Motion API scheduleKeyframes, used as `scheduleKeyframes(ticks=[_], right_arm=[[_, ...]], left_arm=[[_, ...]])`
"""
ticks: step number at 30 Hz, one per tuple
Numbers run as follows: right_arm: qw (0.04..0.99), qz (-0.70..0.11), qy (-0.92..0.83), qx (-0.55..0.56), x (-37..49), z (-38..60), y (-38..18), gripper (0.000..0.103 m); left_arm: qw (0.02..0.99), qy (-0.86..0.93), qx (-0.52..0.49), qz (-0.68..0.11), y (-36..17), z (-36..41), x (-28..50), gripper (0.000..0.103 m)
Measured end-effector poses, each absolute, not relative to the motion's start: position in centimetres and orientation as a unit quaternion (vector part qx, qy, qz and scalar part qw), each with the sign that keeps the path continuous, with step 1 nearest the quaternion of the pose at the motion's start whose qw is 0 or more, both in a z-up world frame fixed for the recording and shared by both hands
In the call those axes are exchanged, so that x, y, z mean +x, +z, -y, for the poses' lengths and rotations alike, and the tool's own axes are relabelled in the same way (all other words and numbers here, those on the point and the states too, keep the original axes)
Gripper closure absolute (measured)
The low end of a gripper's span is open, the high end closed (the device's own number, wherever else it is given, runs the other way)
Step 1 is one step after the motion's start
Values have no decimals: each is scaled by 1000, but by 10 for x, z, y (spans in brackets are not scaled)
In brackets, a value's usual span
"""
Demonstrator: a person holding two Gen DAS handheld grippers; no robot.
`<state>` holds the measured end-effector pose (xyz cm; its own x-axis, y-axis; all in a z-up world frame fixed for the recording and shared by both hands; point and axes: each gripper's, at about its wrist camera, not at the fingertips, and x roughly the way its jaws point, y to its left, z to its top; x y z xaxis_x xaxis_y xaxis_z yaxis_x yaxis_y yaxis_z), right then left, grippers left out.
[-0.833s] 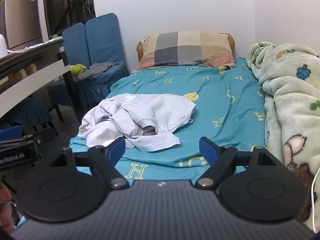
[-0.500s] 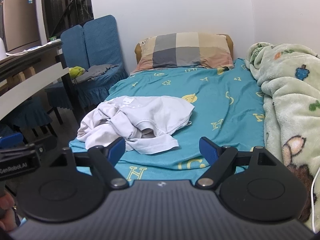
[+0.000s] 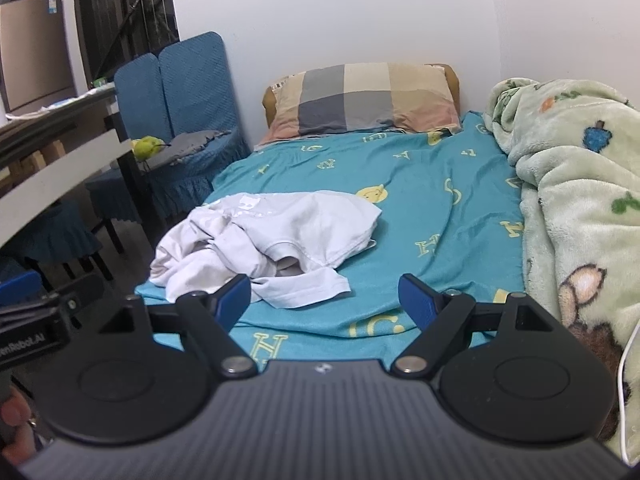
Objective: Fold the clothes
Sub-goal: 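Move both grippers toward the crumpled white T-shirt on the bed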
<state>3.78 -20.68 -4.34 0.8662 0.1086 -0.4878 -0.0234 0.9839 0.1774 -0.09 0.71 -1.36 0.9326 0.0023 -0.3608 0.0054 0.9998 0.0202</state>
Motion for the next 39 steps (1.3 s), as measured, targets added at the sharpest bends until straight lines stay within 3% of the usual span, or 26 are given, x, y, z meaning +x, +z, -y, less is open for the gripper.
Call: scheduleKeyframes(ticks=[20, 39], right_arm=[[961, -240, 70, 115, 33, 217, -43, 21], [940, -279, -16, 194, 44, 263, -60, 20]], left_arm=[[974, 6, 30, -223, -39, 2, 18, 0], [944, -72, -43, -320, -117, 66, 178, 8]])
